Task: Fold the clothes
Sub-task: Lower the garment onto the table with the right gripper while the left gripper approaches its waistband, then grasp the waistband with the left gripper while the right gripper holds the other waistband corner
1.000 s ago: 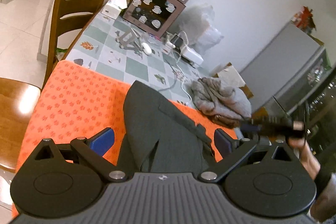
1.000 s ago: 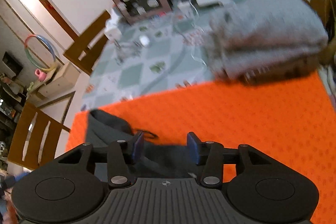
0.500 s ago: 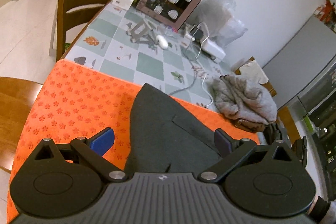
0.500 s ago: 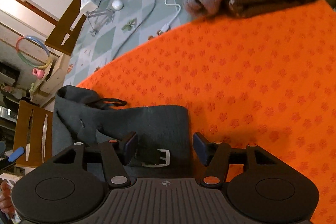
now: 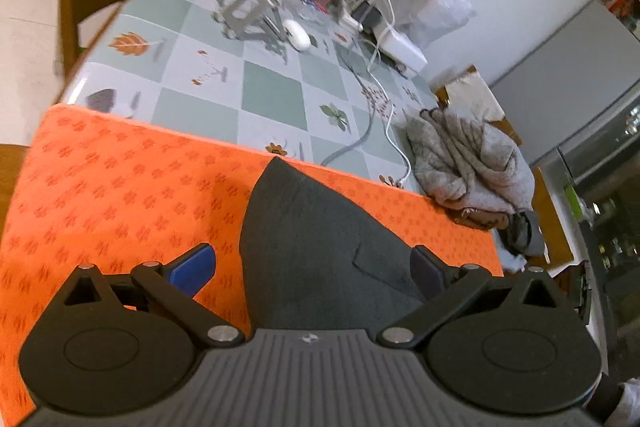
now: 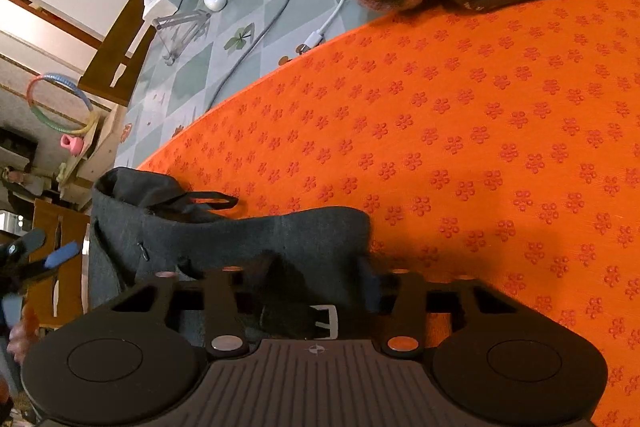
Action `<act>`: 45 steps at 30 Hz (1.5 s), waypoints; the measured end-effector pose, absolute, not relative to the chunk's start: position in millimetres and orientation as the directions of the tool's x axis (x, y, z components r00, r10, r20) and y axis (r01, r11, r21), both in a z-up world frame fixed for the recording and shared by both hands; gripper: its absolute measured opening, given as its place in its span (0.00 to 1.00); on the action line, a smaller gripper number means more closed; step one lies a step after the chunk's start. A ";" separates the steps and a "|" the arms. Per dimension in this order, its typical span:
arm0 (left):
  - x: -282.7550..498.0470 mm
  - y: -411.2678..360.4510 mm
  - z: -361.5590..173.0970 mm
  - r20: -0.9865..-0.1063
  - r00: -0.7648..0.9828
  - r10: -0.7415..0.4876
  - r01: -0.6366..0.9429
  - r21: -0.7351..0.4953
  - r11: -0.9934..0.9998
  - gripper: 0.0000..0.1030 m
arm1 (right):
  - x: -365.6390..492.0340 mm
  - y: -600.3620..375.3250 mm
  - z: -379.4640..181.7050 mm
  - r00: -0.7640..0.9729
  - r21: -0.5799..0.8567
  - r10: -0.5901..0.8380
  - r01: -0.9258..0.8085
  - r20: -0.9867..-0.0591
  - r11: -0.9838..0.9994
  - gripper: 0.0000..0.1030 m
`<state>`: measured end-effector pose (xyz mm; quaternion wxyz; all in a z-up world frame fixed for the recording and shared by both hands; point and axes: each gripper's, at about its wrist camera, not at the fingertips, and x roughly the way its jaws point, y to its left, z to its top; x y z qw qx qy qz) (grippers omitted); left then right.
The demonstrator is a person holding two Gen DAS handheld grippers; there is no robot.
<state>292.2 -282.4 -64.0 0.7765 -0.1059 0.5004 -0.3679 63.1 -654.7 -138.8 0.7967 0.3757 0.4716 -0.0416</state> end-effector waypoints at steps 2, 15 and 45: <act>306.8 -289.8 -71.8 -0.704 0.189 -0.685 0.482 -0.541 0.689 0.99 | 60.3 -656.5 -135.5 0.565 0.574 0.293 0.418 -0.771 0.704 0.12; 352.7 -371.5 -97.6 -0.704 0.012 -0.710 0.607 -0.559 0.565 0.99 | 3.1 -706.0 -77.4 0.648 0.479 -0.031 0.593 -0.761 0.647 0.06; 369.8 -561.4 -158.2 -0.697 -0.271 -0.664 0.733 -0.597 0.328 0.75 | -28.2 -759.7 -127.9 0.587 0.415 -0.117 0.684 -0.801 0.600 0.30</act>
